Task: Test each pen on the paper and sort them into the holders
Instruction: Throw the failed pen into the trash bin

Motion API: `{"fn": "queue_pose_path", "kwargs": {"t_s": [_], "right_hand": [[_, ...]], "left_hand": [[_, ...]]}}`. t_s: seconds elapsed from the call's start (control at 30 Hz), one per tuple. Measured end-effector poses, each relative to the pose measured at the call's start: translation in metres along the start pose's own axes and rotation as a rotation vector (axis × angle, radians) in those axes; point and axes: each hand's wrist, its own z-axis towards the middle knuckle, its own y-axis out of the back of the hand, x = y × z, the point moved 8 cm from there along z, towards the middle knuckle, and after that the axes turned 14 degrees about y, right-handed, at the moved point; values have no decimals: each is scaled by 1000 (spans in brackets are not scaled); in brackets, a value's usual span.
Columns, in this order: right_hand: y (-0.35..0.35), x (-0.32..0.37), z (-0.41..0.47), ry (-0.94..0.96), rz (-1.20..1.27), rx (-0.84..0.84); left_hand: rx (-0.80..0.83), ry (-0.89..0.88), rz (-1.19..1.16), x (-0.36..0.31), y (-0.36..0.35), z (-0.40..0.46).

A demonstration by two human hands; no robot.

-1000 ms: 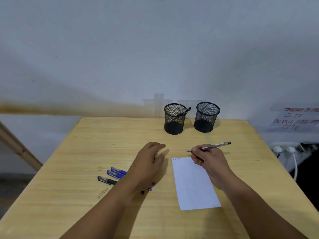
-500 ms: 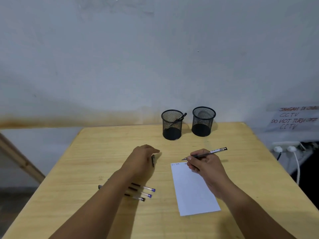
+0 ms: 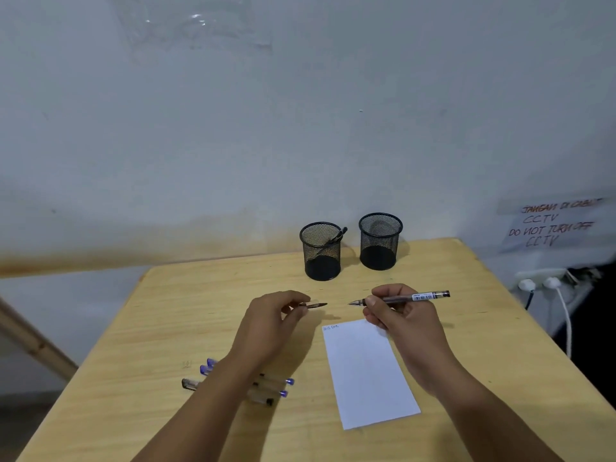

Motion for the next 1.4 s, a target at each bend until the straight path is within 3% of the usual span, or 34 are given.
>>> {"fn": "queue_pose_path", "kwargs": {"t_s": [0.37, 0.97, 1.4], "right_hand": [[7, 23, -8, 84, -138, 37], [52, 28, -19, 125, -56, -45], [99, 17, -39, 141, 50, -166]], "left_hand": [[41, -90, -127, -51, -15, -22], [74, -112, -160, -84, -39, -39], [157, -284, -150, -127, -88, -59]]}}
